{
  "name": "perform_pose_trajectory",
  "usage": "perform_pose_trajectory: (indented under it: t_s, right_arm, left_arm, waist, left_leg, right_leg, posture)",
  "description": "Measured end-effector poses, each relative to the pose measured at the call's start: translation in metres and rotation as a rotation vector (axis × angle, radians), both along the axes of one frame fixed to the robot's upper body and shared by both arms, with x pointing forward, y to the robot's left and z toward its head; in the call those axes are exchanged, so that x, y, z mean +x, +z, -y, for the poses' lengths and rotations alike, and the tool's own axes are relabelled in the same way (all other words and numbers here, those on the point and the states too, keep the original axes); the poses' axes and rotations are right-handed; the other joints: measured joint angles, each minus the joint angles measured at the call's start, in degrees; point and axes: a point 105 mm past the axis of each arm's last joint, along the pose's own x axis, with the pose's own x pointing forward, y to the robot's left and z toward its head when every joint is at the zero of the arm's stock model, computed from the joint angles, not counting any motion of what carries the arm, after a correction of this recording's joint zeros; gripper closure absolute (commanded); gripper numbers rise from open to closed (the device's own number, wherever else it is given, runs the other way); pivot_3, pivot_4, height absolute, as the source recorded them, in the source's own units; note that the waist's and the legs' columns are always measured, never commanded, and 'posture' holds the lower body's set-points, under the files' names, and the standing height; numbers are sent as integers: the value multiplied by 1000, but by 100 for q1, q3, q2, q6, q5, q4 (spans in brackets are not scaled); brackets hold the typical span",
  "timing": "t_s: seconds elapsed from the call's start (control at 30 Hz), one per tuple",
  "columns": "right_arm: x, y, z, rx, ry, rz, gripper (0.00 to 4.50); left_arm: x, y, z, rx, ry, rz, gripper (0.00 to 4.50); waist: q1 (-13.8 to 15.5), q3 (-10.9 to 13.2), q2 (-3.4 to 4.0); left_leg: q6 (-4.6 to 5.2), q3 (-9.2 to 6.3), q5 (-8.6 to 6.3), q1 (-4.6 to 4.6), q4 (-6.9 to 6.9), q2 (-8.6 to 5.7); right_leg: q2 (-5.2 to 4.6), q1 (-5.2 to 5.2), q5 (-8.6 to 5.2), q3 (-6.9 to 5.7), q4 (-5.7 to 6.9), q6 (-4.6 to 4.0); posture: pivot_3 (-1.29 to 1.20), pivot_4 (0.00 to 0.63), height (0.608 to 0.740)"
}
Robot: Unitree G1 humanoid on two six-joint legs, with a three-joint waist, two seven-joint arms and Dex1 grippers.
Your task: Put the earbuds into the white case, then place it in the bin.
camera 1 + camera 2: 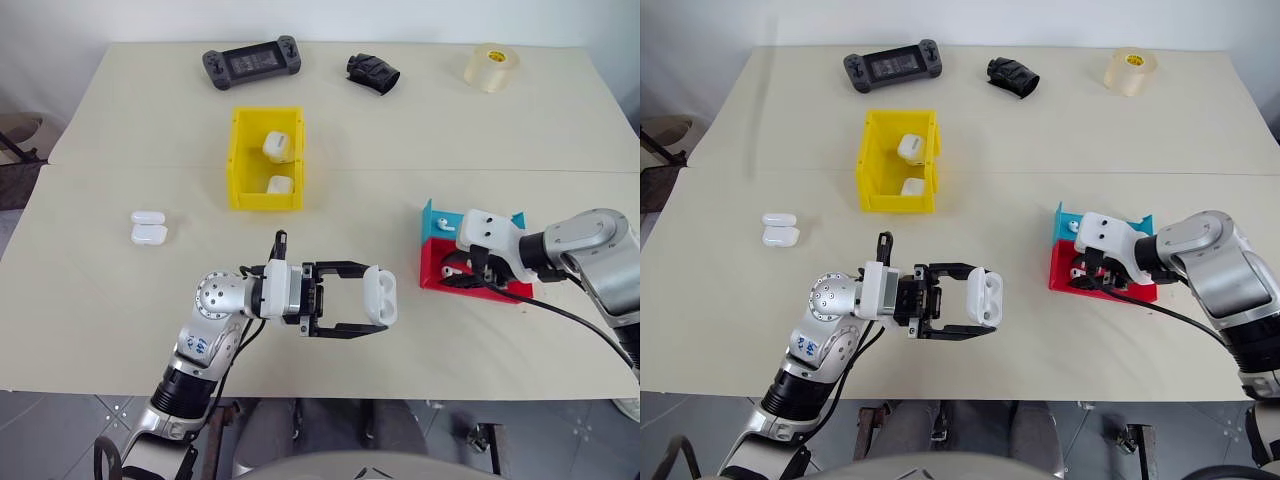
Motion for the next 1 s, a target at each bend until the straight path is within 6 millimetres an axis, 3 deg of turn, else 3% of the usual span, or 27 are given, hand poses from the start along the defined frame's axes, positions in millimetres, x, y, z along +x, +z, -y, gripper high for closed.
perform_pose_trajectory:
  t_s: [0.1,0.27,0.67,0.83,1.0]
  right_arm:
    - [0,0,0,-2,2,-1,2692]
    - [-2,0,-1,-2,20,-9,4011]
    - [-3,4,-2,29,44,-5,4010]
    - [-14,39,-15,246,82,50,4010]
    - [-39,74,-24,548,93,106,4010]
  left_arm:
    - [0,0,0,0,0,0,1754]
    - [1,0,0,-1,6,0,1754]
    - [2,1,-1,-3,19,-1,1754]
    - [4,2,-2,-13,36,-9,1754]
    - [8,2,-5,-23,40,-95,1754]
  waist:
    - [0,0,0]
    - [-1,0,0]
    - [0,1,1]
    - [11,1,0]
    - [22,1,-1]
  left_leg:
    - [0,0,0,0,0,0]
    - [0,0,0,0,0,0]
    - [0,0,0,0,0,0]
    - [0,-3,0,-1,0,1]
    - [0,-11,0,-1,-1,1]
  right_leg:
    - [0,0,0,0,0,0]
    - [0,0,0,-1,0,0]
    - [0,0,0,0,-2,0]
    - [-1,1,1,-3,-1,1]
    - [0,7,1,-8,-1,1]
  posture:
    - [0,150,740]
    - [0,150,740]
    - [0,150,740]
    - [0,150,740]
    - [0,150,740]
